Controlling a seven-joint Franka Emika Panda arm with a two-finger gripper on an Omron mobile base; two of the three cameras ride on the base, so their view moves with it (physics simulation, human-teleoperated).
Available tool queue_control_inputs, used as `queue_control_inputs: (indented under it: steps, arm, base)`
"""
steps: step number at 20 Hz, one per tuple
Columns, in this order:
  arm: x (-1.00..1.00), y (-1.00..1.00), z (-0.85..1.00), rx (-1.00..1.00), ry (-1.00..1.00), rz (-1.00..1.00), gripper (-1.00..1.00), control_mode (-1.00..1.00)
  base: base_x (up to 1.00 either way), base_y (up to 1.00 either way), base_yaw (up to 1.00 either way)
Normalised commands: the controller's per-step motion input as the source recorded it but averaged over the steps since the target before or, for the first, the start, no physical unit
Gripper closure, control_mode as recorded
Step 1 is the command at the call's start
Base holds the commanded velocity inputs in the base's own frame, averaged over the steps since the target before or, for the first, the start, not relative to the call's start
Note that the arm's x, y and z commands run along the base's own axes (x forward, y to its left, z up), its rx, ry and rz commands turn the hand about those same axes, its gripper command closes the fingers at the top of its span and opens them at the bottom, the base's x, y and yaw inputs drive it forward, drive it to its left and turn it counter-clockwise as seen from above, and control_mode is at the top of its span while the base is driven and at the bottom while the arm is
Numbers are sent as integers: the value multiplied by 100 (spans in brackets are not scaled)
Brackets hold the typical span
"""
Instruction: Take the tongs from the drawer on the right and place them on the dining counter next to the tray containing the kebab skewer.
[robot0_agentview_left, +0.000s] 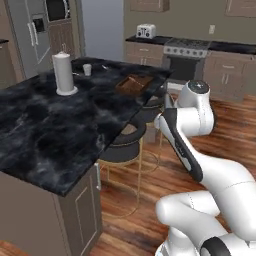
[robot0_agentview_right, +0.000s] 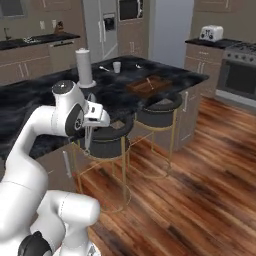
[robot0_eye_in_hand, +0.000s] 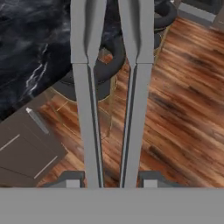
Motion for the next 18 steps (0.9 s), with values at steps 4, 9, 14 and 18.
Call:
queue_control_inputs:
  steps: [4,9,14,18]
  arm:
    - [0,0,0,0,0,0,100,100]
    - [0,0,0,0,0,0,100,100]
    - [0,0,0,0,0,0,100,100]
    - [0,0,0,0,0,0,100,100]
  base:
    - [79,-14,71]
    - [59,-38,67]
    - [32,-72,55]
    - [15,-92,44]
